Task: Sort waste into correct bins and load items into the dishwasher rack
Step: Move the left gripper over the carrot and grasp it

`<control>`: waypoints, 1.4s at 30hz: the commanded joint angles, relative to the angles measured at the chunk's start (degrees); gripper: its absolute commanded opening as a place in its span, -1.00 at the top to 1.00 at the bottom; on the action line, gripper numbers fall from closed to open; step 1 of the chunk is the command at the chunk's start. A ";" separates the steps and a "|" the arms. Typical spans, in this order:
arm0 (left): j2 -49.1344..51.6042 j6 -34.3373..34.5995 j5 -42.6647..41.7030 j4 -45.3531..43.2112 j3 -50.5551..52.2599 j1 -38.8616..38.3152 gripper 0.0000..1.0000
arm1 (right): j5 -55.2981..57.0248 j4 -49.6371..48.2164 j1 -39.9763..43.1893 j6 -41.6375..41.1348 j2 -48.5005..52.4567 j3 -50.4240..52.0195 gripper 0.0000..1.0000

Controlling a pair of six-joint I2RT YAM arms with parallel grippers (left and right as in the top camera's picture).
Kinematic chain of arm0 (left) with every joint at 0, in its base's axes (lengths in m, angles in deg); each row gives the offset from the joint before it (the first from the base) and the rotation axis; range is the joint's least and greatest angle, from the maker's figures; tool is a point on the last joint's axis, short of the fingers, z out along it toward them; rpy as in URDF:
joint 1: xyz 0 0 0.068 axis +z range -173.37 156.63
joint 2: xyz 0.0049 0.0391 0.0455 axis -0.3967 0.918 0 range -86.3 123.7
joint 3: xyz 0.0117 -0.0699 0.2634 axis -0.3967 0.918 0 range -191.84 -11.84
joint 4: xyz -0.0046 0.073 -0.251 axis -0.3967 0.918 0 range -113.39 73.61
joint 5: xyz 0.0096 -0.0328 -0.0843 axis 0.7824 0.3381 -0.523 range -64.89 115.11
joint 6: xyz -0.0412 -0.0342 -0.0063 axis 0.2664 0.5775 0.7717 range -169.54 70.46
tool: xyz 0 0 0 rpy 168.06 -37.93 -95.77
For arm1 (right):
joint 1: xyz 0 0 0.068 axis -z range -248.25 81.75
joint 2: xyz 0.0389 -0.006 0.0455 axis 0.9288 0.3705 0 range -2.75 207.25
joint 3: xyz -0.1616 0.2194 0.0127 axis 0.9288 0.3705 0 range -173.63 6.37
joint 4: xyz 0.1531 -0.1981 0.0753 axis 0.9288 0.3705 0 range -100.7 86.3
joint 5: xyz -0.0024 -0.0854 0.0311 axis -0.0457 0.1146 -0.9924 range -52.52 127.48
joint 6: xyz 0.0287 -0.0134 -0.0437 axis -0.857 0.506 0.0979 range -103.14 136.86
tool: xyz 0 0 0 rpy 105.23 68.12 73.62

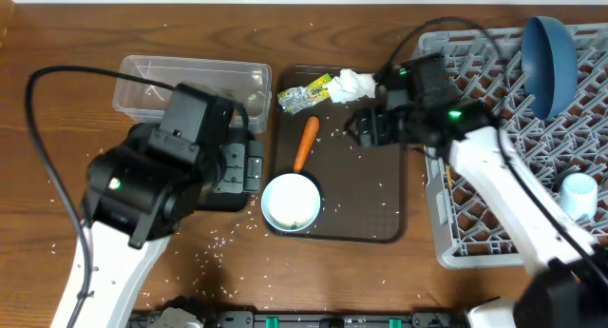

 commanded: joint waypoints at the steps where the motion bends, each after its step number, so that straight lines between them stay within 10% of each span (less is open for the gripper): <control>1: 2.38 0.00 -0.76 0.39 0.76 0.22 -0.99 | -3.67 0.22 0.04 0.33 -3.65 -0.37 -0.56; 14: 4.72 -1.90 -12.94 -8.83 18.97 -3.06 -0.83 | 5.09 0.37 2.19 -11.13 -3.69 -0.37 -0.53; 31: 10.99 -12.61 -8.66 -40.98 26.75 -5.20 -0.57 | 6.60 -0.59 5.49 -10.75 -8.04 -1.42 -0.51; 42: 29.64 -19.15 -8.63 -58.01 26.75 -5.20 -0.55 | 6.60 6.51 15.32 -10.75 -24.74 -1.68 -0.98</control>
